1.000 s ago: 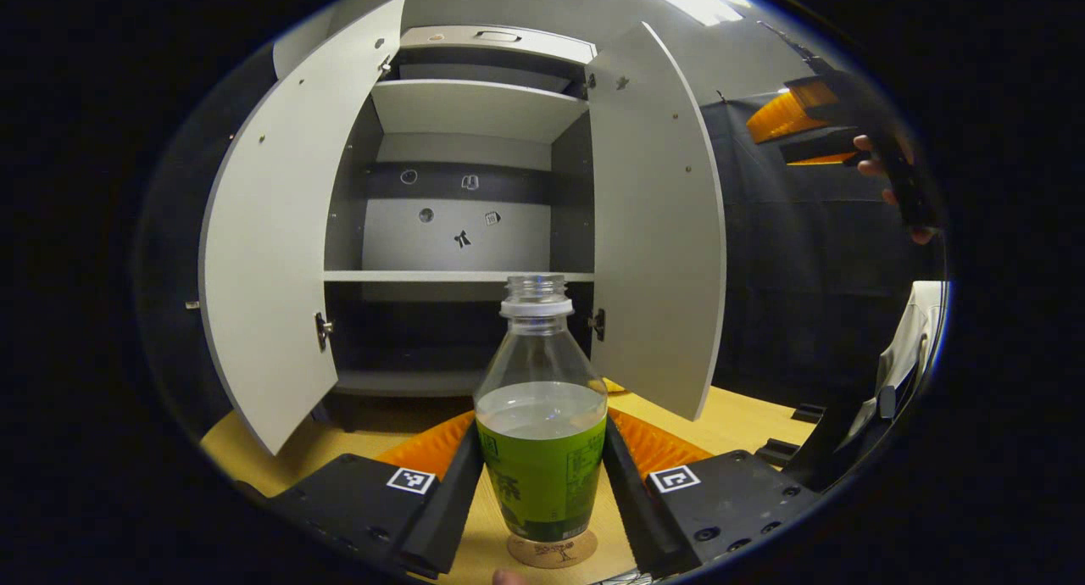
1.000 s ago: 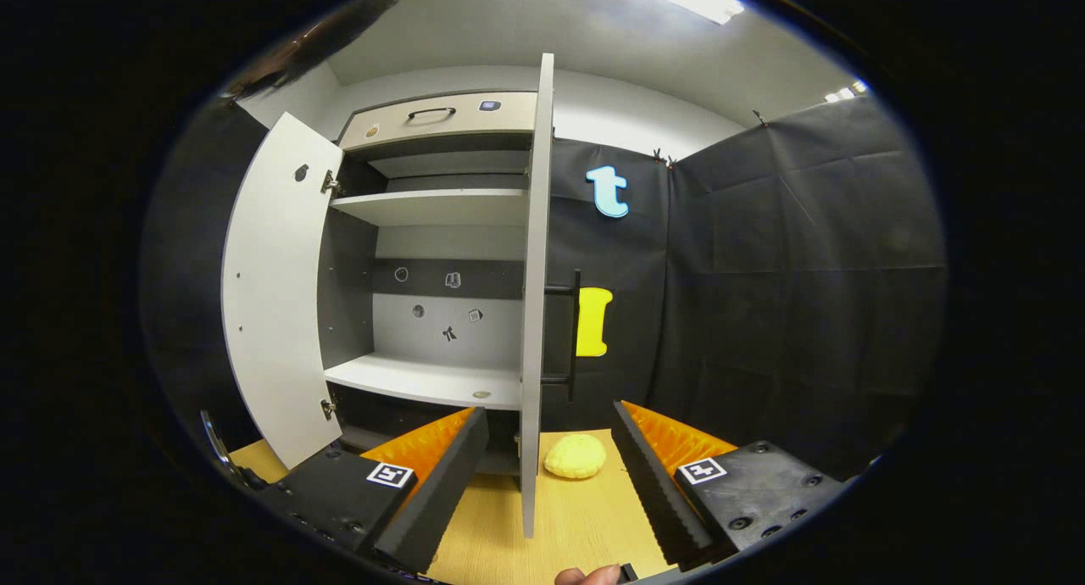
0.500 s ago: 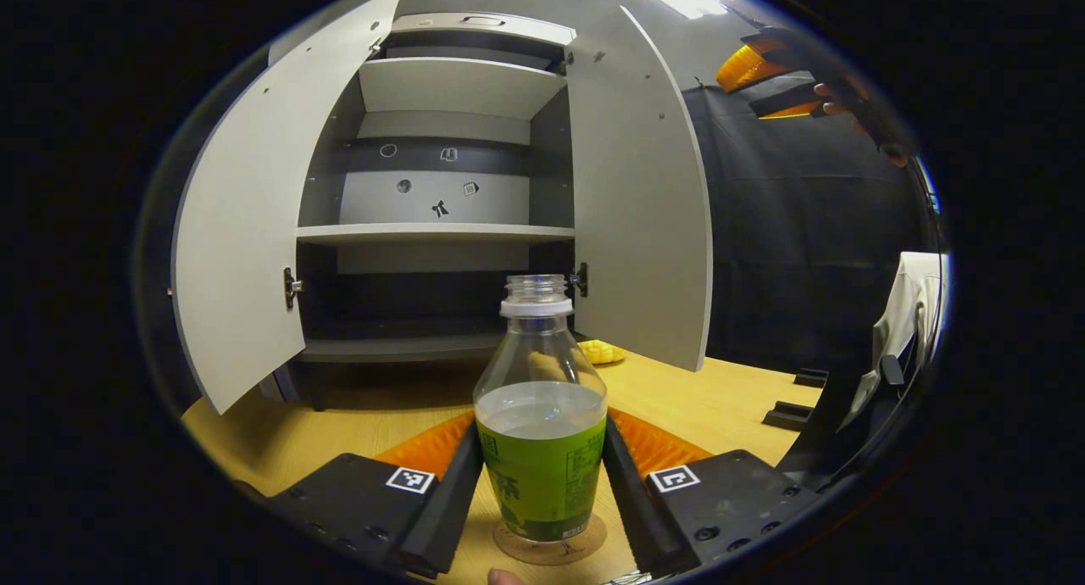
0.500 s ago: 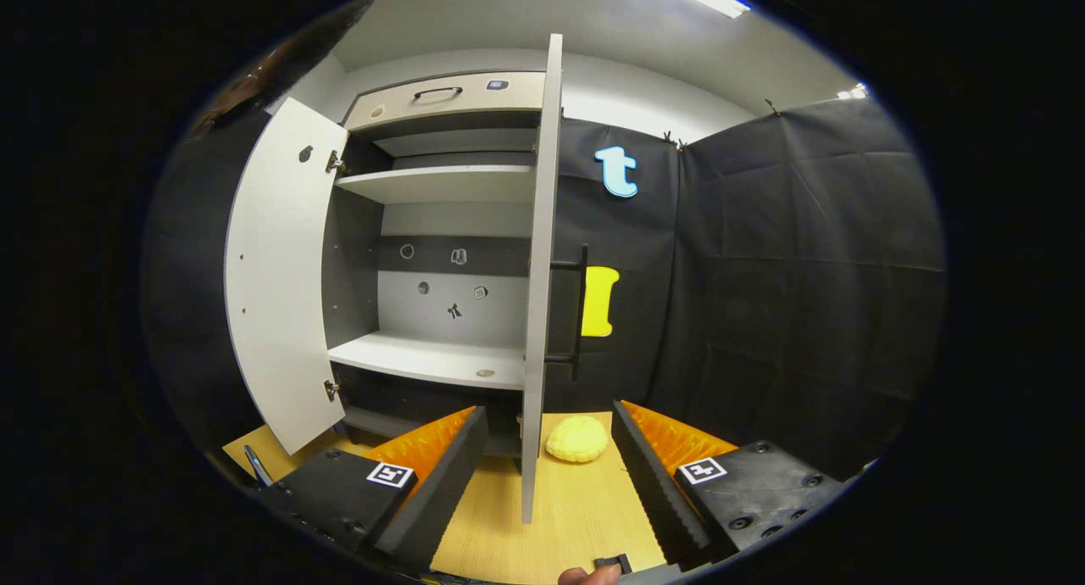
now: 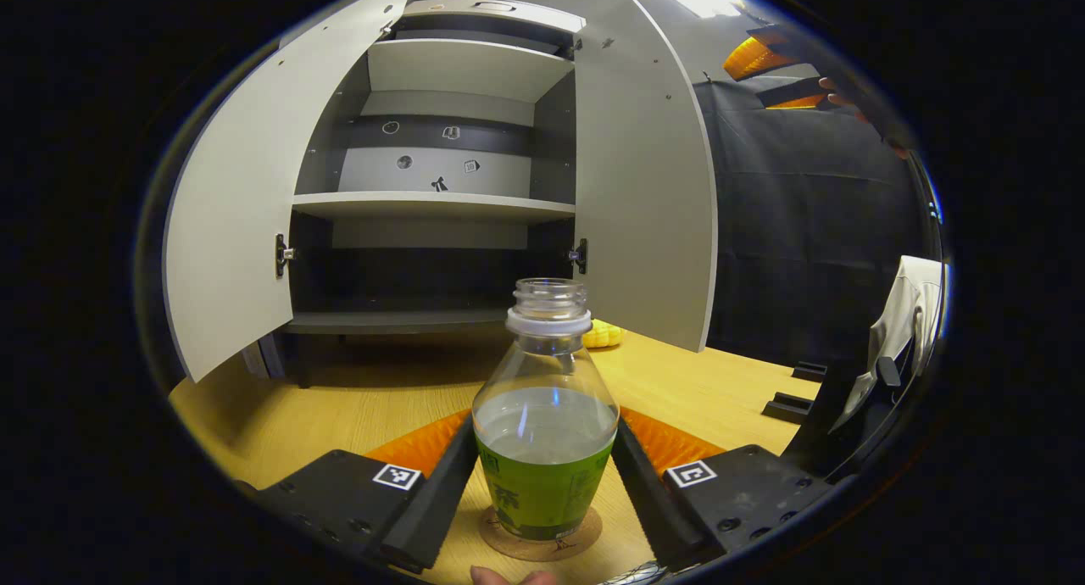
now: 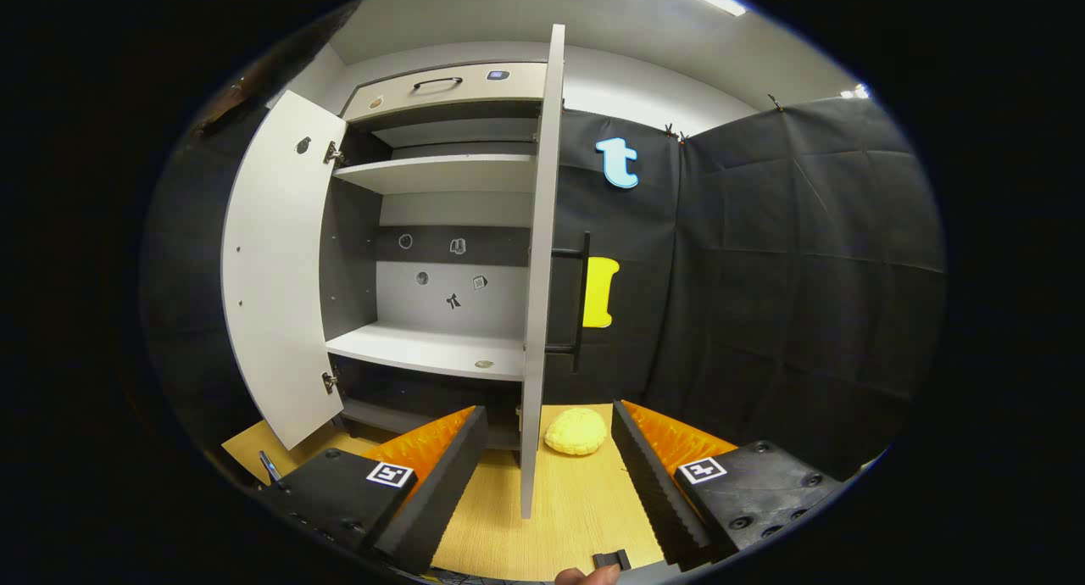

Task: Grasp the bottle in the cabinet with the left hand and place it on the coaster, then close the right door with the right hand and the left door with the left hand.

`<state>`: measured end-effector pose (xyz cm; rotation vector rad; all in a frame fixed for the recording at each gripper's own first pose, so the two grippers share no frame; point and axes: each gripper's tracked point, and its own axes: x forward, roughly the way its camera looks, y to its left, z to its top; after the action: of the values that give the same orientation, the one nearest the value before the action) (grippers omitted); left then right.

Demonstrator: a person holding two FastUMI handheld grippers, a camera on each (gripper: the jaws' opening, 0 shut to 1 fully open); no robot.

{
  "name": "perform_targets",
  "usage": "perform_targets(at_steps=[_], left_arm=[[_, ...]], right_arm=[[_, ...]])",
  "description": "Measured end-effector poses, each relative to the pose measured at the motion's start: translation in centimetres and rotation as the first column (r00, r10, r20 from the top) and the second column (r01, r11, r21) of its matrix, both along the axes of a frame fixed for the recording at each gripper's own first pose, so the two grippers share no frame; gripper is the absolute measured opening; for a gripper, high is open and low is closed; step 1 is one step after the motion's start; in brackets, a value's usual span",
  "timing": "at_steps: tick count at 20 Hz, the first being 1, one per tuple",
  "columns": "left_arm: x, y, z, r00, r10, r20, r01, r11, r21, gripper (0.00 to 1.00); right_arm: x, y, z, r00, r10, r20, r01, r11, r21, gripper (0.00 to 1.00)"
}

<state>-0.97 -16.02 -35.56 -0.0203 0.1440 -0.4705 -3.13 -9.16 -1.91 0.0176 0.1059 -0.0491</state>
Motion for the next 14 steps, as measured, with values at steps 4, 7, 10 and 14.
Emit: perform_targets(at_steps=[4, 7, 10, 14], left_arm=[[-1.1, 0.0, -1.3, 0.998, -0.019, -0.055, 0.019, 1.000, 0.006, 0.96], [-2.7, 1.0, -1.7, 0.997, -0.016, -0.074, 0.018, 1.000, 0.022, 0.96], [-5.2, 2.5, -1.0, 0.996, 0.008, -0.088, -0.004, 0.999, 0.044, 0.97], [-6.9, 5.9, 4.9, 0.994, 0.102, -0.037, -0.101, 0.995, 0.028, 0.97]], right_arm=[[-0.2, 0.1, -0.1, 1.000, -0.001, 0.003, 0.001, 1.000, 0.006, 0.97], [-0.3, -0.3, -0.2, 1.000, -0.011, 0.007, 0.011, 1.000, 0.013, 0.97], [-0.1, -0.6, -0.2, 1.000, -0.006, 0.016, 0.006, 0.999, 0.047, 0.97], [0.8, -1.4, 0.1, 1.000, -0.001, 0.028, -0.001, 0.996, 0.088, 0.97]])
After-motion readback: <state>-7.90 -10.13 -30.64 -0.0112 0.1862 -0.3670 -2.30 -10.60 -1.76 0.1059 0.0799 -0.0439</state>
